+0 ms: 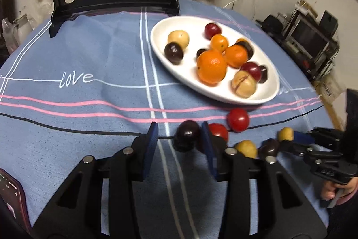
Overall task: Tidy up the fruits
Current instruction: 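Grasp a dark plum with the left tool while the right tool grasps a small green lime, then carry both fruits over the white plate and open both tools to release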
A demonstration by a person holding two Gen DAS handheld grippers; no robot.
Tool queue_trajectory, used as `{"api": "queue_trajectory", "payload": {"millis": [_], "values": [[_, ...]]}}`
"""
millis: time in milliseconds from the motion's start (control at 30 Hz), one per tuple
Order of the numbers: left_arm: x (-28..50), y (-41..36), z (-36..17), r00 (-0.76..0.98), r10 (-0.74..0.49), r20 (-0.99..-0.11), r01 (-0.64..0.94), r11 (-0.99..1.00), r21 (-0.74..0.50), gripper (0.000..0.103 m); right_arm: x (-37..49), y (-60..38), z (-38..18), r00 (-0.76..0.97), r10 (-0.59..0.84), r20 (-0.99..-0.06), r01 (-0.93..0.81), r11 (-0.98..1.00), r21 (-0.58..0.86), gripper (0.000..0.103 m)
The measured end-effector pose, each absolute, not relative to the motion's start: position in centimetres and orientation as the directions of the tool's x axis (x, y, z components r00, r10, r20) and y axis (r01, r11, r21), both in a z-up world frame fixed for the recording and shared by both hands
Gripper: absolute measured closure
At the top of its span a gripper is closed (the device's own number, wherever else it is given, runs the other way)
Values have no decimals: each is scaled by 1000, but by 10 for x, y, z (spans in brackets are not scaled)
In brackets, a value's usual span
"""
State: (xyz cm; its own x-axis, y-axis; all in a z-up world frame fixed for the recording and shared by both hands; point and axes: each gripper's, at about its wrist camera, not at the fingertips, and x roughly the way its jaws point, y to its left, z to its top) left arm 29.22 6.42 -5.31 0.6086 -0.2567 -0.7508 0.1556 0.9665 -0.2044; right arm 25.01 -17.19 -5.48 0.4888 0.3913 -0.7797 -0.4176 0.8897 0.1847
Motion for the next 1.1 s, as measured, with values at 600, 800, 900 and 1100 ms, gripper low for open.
{"api": "queue_trajectory", "payload": {"millis": [600,800,900,1100], "values": [[295,52,-63,622,-194,-759,161,980,-118,72,249,-171,-55,490,386,-781,-418,891,178,78],[281,55,-51,664,-165,-729,140,986,-95,73,248,-172,-55,492,390,-778,-417,890,183,78],[272,53,-40,697,-144,-702,126,989,-79,73,248,-174,-52,497,400,-770,-416,889,193,78],[260,35,-22,741,-127,-659,127,991,-49,73,245,-180,-35,557,441,-704,-414,882,224,78]]}}
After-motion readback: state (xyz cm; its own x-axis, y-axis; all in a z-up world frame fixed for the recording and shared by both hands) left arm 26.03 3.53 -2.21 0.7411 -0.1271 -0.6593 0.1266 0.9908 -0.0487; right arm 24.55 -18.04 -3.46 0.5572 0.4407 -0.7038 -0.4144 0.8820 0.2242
